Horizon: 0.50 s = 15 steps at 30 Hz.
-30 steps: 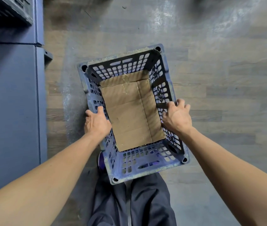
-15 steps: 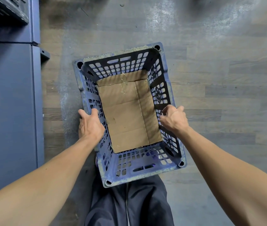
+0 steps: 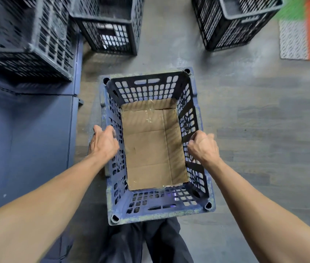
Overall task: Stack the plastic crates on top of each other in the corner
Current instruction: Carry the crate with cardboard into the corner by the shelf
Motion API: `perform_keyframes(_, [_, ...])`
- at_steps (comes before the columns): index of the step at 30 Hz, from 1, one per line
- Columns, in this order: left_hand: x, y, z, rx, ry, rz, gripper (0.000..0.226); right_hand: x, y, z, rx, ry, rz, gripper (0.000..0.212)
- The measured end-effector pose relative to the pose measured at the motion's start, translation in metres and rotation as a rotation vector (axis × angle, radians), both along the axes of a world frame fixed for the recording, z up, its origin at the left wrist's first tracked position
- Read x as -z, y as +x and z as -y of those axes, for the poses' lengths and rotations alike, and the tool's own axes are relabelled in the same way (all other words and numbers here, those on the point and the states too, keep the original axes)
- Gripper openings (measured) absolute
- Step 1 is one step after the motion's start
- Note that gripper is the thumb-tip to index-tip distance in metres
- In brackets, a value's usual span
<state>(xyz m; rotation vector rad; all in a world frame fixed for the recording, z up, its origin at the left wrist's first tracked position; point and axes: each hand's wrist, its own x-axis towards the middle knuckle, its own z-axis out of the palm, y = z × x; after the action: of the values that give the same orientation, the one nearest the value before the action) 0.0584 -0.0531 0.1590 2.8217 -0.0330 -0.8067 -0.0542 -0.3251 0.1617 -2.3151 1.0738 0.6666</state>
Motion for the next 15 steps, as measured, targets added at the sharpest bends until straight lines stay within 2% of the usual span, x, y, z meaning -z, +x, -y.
perform_keyframes(7, [-0.162, 0.014, 0.022, -0.029, -0.01, 0.095, 0.006, -0.15, 0.006, 0.017, 0.016, 0.003, 0.146, 0.03])
perform_keyframes(15, [-0.265, 0.045, 0.035, -0.022, -0.086, 0.224, 0.005, -0.252, 0.035, 0.033, 0.034, -0.03, 0.24, 0.032])
